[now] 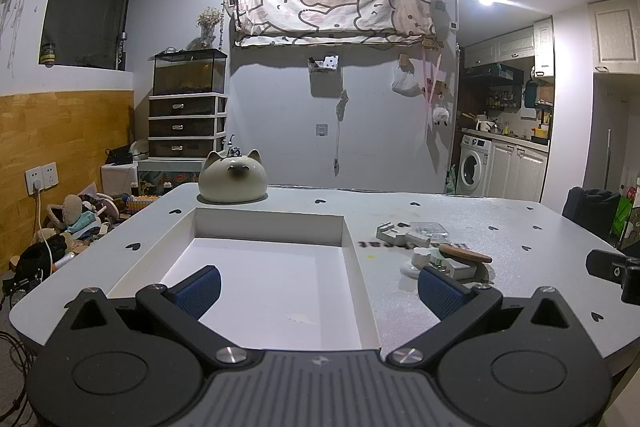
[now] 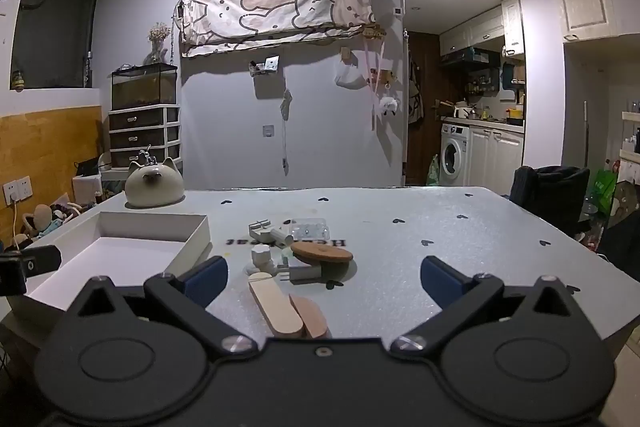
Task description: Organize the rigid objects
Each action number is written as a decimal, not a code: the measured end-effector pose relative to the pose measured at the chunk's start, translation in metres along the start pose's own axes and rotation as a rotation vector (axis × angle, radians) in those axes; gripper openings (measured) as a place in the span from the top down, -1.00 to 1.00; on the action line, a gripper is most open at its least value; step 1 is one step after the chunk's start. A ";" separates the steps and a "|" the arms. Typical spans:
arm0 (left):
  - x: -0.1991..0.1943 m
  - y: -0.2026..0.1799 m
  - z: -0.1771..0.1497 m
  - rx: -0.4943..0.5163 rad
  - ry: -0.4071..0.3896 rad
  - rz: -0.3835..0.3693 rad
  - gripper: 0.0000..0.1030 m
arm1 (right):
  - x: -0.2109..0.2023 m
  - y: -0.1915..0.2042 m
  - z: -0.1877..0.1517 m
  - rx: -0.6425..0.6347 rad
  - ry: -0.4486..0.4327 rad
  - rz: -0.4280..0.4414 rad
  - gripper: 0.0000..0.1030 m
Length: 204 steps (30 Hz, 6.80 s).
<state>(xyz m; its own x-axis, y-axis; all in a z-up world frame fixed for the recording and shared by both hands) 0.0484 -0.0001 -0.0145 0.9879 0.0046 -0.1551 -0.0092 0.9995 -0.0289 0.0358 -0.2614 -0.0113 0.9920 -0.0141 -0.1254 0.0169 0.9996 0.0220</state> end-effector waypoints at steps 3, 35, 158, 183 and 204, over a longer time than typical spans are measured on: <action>0.000 0.000 0.000 0.001 0.000 0.000 -1.00 | 0.002 -0.002 0.000 0.001 0.000 -0.001 -1.00; 0.000 0.000 0.000 -0.001 0.004 0.000 -1.00 | 0.004 0.003 -0.005 -0.007 0.006 0.000 -1.00; 0.211 0.213 -0.045 0.087 0.609 -0.020 0.91 | 0.327 -0.004 -0.045 0.125 0.582 -0.021 -0.95; 0.212 0.215 -0.046 0.039 0.598 -0.027 0.96 | 0.338 0.239 -0.014 0.013 0.488 0.494 -0.95; 0.212 0.220 -0.047 -0.015 0.585 -0.011 0.97 | 0.337 0.242 -0.025 0.030 0.524 0.482 -1.00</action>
<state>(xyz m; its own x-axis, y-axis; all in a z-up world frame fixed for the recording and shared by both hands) 0.2484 0.2192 -0.1002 0.7379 -0.0277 -0.6744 -0.0057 0.9989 -0.0473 0.3713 -0.0232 -0.0733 0.6994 0.4506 -0.5548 -0.3978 0.8903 0.2215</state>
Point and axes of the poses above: each gripper's, at about its wrist camera, not at the fingertips, and x roughly the way its jaws point, y to its left, z to its top, the point moved 5 cm from there along x, roughly the way its jaws point, and after that the axes turned 8 degrees about -y, right-handed, at the moved point
